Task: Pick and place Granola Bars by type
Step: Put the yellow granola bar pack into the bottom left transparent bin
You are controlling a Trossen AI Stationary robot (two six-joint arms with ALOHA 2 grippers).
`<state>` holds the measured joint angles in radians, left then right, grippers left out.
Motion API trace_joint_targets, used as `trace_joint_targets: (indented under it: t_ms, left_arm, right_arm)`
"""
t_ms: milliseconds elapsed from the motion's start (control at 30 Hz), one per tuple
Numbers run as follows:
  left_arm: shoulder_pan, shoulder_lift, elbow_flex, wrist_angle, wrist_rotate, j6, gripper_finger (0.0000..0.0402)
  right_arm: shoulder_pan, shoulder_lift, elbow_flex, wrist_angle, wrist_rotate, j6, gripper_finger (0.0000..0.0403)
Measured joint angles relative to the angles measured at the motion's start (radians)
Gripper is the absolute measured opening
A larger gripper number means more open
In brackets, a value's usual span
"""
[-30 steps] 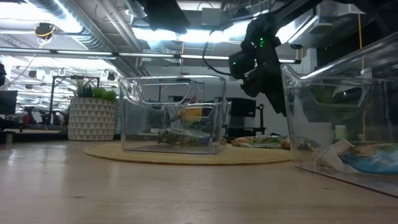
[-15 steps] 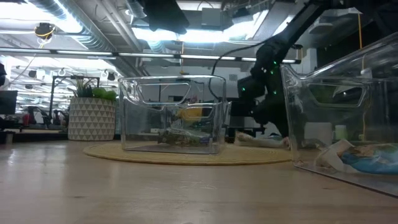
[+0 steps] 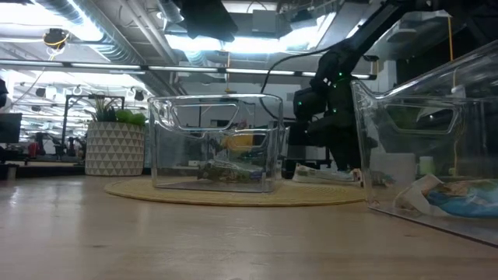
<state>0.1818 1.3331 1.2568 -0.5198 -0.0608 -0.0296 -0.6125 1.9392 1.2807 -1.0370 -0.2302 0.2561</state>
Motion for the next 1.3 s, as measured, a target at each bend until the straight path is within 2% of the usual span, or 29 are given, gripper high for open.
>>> trace_joint_targets:
  t_ms: [500, 800, 900, 1300]
  left_arm:
    - [0.011, 0.0, 0.0, 0.0, 0.003, 0.006, 0.0169]
    - [0.011, 0.0, 0.0, -0.001, 0.013, 0.006, 0.0169]
    - [0.011, 0.0, 0.0, -0.003, 0.023, 0.006, 0.0169]
    - [0.011, 0.0, 0.0, -0.004, 0.027, -0.003, 0.0169]
  right_arm:
    - [-0.007, 0.0, 0.01, 0.053, 0.038, 0.055, 0.0205]
    - [-0.019, 0.0, 0.01, 0.081, 0.035, 0.077, 0.016]
    - [-0.02, -0.003, 0.01, 0.082, 0.001, 0.076, 0.0148]
    - [-0.019, -0.007, 0.071, 0.082, -0.029, 0.048, 0.0143]
